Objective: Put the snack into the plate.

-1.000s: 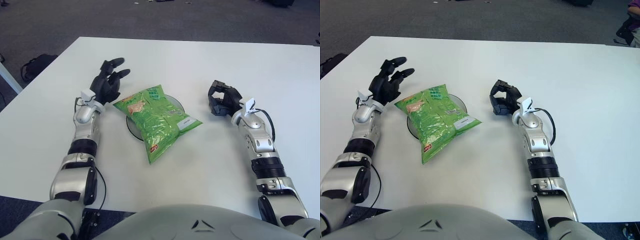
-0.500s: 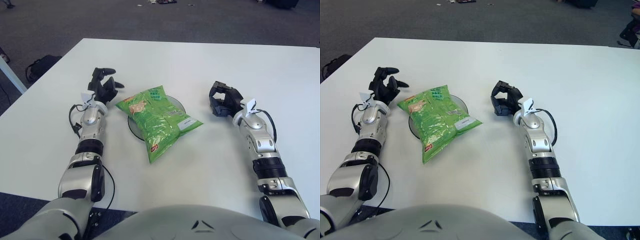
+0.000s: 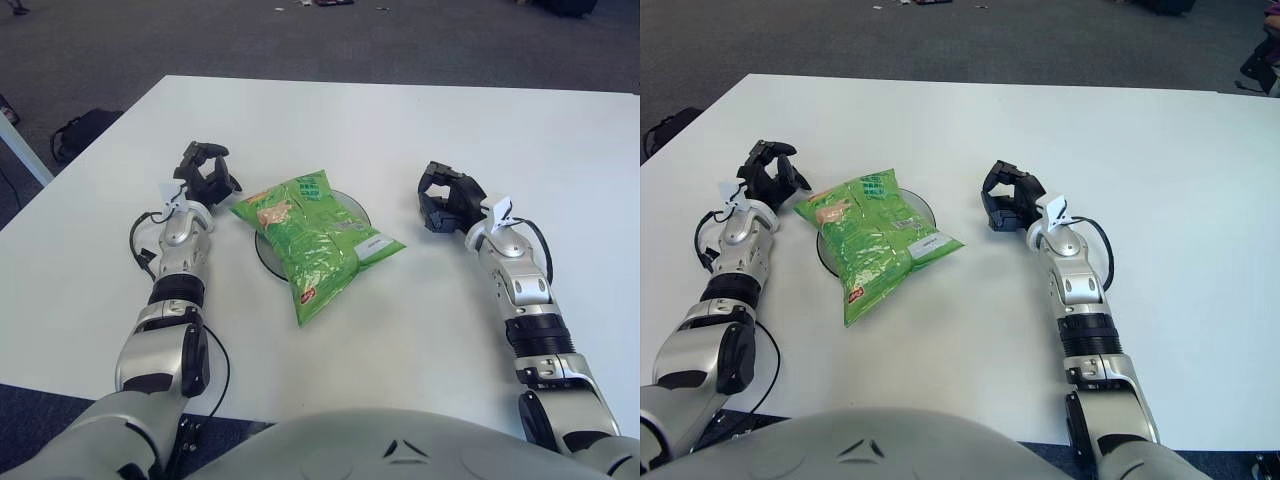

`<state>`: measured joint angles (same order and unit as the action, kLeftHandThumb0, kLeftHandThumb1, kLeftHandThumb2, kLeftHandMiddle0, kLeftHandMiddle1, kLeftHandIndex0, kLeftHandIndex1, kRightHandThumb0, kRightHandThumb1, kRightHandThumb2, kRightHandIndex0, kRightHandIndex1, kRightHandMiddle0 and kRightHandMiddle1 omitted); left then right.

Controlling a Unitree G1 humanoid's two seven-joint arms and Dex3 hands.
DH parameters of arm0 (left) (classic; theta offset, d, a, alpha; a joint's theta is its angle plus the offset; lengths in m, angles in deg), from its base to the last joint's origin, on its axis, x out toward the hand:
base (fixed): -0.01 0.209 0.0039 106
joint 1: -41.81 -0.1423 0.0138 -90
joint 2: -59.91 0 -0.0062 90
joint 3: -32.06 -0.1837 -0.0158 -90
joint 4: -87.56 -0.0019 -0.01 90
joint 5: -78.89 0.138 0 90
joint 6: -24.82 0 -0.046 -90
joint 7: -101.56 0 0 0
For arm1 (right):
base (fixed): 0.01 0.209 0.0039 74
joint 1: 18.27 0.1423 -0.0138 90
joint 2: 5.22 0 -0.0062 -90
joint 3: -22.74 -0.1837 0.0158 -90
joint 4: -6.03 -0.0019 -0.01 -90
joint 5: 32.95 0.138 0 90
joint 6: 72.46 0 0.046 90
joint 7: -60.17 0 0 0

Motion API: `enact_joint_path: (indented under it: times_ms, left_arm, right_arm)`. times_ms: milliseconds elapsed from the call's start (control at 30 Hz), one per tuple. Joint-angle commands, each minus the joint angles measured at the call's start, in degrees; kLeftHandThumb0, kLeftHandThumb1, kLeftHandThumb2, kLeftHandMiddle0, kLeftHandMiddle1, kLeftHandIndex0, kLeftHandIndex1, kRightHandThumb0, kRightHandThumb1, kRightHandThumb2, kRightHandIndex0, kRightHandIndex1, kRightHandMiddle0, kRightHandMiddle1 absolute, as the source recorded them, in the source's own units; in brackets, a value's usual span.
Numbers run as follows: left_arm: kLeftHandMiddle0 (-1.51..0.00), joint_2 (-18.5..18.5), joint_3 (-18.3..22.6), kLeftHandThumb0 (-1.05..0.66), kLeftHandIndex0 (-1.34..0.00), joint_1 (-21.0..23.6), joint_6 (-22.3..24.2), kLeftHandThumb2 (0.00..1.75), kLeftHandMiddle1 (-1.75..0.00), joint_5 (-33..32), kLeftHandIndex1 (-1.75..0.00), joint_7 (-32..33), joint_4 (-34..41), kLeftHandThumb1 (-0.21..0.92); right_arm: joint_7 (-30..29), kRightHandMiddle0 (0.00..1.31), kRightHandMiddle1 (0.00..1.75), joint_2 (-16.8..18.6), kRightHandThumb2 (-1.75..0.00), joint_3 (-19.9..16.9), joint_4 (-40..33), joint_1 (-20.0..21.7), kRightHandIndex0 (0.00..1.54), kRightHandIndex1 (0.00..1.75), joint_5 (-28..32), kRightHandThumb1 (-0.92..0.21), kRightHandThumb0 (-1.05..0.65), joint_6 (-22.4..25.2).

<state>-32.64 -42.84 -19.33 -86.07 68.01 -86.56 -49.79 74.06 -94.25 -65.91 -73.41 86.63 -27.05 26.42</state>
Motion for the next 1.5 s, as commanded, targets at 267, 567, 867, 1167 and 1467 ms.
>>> enact_joint_path:
  times_ms: [267,567,867,1167,1467]
  left_arm:
    - [-1.18,0.2,-3.9,-0.43,-0.50,-6.7,7.1,1.13,-1.75,2.0,-1.75,-3.3,4.2,0.47]
    - [-1.19,1.4,-6.1,-0.43,-0.50,-8.0,10.0,1.13,-1.75,2.5,-1.75,-7.2,5.9,0.46]
    - [-1.20,1.5,-6.8,-0.43,-0.50,-9.6,10.1,1.13,-1.75,2.3,-1.75,-9.7,7.9,0.47]
    - [-1.21,1.5,-7.0,-0.43,-0.49,-11.5,10.6,1.13,-1.75,1.5,-1.75,-10.9,10.7,0.47]
    - [-1.20,1.3,-7.0,-0.43,-0.49,-13.7,11.3,1.12,-1.75,1.2,-1.75,-10.3,14.3,0.47]
  right_arm:
    - [-1.1,0.53,1.75,0.1,-1.19,1.4,2.2,-5.8,1.15,1.75,-2.5,-0.42,-0.45,5.2]
    - [-5.3,0.54,1.75,1.8,-1.21,0.3,0.6,-6.8,1.18,1.75,-2.3,-0.41,-0.45,4.6]
    - [-11.8,0.57,1.75,5.6,-1.24,-2.8,0.7,-7.6,1.22,1.75,-2.0,-0.37,-0.46,0.9]
    - [-16.2,0.59,1.75,8.9,-1.28,-4.8,1.4,-7.8,1.24,1.75,-1.5,-0.35,-0.47,-5.4]
    - [-16.5,0.62,1.75,11.4,-1.32,-6.8,4.4,-7.5,1.25,1.75,0.5,-0.31,-0.48,-14.4]
